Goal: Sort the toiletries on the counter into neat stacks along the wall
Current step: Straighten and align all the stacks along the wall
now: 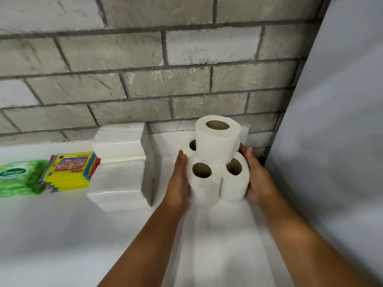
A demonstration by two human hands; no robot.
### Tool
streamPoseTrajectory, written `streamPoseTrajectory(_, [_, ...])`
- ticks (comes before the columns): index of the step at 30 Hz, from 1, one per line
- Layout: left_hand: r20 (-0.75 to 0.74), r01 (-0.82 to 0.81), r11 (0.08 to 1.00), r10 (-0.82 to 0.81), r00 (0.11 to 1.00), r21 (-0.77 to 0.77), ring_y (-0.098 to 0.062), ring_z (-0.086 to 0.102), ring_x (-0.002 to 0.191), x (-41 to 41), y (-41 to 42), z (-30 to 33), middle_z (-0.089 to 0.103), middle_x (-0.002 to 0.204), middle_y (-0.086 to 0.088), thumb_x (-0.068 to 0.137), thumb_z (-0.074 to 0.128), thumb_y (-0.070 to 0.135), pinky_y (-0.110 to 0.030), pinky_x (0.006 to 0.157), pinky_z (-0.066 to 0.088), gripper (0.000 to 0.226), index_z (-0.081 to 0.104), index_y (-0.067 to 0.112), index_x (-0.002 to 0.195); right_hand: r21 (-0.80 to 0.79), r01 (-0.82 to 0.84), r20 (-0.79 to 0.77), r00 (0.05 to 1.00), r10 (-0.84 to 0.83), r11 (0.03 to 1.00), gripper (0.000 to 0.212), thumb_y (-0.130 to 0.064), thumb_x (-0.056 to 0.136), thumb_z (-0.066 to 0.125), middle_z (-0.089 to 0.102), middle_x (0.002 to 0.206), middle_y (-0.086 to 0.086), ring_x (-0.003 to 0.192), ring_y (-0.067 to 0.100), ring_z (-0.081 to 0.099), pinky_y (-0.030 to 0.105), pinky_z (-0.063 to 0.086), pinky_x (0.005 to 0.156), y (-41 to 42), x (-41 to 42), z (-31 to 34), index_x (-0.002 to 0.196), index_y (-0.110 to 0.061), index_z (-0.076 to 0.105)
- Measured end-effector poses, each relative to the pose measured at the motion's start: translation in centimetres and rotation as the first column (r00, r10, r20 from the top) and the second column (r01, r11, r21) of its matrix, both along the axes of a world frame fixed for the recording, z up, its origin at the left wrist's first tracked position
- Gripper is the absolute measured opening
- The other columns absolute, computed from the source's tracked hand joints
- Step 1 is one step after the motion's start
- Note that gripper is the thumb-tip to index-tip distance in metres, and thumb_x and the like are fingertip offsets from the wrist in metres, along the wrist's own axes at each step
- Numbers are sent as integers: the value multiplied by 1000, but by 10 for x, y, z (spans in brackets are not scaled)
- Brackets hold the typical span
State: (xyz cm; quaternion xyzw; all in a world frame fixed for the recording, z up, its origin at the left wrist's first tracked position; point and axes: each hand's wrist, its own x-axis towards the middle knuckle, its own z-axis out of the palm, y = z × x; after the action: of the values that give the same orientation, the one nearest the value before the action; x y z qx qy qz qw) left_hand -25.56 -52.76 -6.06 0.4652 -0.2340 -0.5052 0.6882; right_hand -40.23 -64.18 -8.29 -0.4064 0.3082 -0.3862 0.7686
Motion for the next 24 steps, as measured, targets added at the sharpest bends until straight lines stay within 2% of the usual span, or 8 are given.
streamPoseTrajectory(3, [-13,-3,1000,3,1000,-10,-21,60,121,5,3,0,64,130,-7,102,36,47,-31,95,53,47,54,21,136,-11,-17,11,1000,17,1000,53,-65,82,52,65,127,6,119,27,60,53,41,106,2,6,-1,126,-36,61])
streamPoseTrajectory(6, [-20,-3,1000,3,1000,-9,-21,61,120,10,5,-3,65,128,-6,101,36,49,-34,99,49,46,56,24,135,6,-10,22,1000,10,1000,51,-62,83,51,66,126,7,118,28,61,54,42,106,3,10,-1,125,-35,62])
streamPoseTrajectory(8, [-15,-18,1000,18,1000,-21,-19,62,118,11,7,-3,66,126,-5,102,35,47,-32,96,52,45,56,23,134,11,-14,29,999,13,1000,49,-61,86,49,66,126,8,118,28,61,54,41,106,4,13,-1,124,-34,63])
streamPoseTrajectory(12, [-14,-38,998,37,999,-48,-14,68,107,13,9,-4,70,119,-3,103,34,43,-22,78,57,43,58,22,131,18,-29,41,999,28,999,48,-60,88,49,64,128,8,121,27,59,53,40,108,8,19,-1,125,-34,62])
streamPoseTrajectory(15, [-6,-50,998,50,999,-40,-14,67,108,16,11,-4,70,120,-2,102,36,45,-21,77,57,43,58,23,132,13,-36,27,999,36,999,51,-64,83,53,64,129,6,121,26,59,53,40,108,10,23,0,125,-36,62])
streamPoseTrajectory(18, [5,-72,997,72,997,-14,-14,66,111,20,11,-5,69,122,-2,101,37,46,-24,86,56,44,58,23,132,-6,-46,23,999,47,999,49,-63,87,49,64,129,6,121,26,59,53,39,108,12,25,1,126,-36,62])
streamPoseTrajectory(21, [11,-94,995,94,996,12,-17,63,116,23,12,-6,67,124,-3,99,41,51,-35,101,47,46,59,24,132,-26,-70,24,997,71,997,47,-62,91,44,63,131,4,123,25,57,52,38,109,15,27,3,128,-37,60])
streamPoseTrajectory(24, [7,-111,994,111,994,18,-18,63,116,27,11,-7,67,124,-5,97,44,53,-38,103,45,48,60,23,131,-12,-85,44,995,86,996,48,-61,92,44,61,133,5,124,26,56,52,37,110,16,29,3,129,-35,59])
